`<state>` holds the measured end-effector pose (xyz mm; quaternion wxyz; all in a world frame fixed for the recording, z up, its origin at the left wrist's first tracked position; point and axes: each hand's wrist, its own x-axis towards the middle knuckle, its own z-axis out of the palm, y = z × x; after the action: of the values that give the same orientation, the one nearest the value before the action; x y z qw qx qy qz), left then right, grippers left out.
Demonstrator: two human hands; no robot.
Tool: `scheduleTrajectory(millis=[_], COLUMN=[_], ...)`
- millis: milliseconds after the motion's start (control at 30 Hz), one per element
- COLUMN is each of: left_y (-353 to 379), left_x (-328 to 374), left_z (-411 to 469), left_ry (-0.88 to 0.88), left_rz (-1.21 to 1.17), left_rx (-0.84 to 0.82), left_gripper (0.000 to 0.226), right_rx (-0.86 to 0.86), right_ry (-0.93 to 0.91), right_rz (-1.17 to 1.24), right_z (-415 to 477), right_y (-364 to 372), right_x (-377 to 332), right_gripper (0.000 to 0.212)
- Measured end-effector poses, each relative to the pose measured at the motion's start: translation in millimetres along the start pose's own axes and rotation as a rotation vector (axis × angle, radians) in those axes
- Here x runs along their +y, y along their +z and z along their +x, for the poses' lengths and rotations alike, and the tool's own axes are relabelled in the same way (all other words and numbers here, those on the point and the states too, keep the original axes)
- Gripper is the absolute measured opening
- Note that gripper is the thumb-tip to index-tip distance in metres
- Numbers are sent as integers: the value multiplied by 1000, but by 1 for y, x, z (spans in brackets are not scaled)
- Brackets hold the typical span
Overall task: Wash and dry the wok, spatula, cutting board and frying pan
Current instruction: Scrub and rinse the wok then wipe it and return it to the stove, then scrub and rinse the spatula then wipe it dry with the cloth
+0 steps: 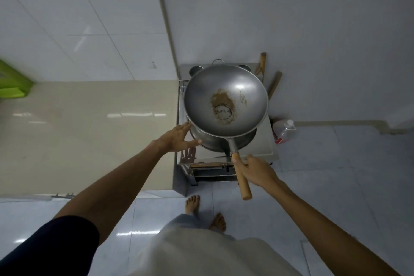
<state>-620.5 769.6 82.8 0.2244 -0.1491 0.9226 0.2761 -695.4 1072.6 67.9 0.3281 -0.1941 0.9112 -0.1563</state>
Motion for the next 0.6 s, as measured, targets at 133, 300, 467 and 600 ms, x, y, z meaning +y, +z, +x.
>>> scheduleTrajectory(millis=[133,300,467,600], left_y=[-3,-15,-35,-61], left_x=[-4,-5,-8,-25], left_z=[-7,-12,-19,-33], left_ry=[19,-3,36,26], left_rz=[15,49,108,160], left_rx=[35,56,78,165], left_gripper=[94,95,96,87], right_rx=[108,97,116,170], right_ry=[-42,-2,14,-65], right_rz=[-199,-203,-273,-334], right_z=[16,42,45,49], right_y=[-27,-56,-58,-78], right_x=[-1,-25,-52,-97], right_gripper=[71,67,68,62])
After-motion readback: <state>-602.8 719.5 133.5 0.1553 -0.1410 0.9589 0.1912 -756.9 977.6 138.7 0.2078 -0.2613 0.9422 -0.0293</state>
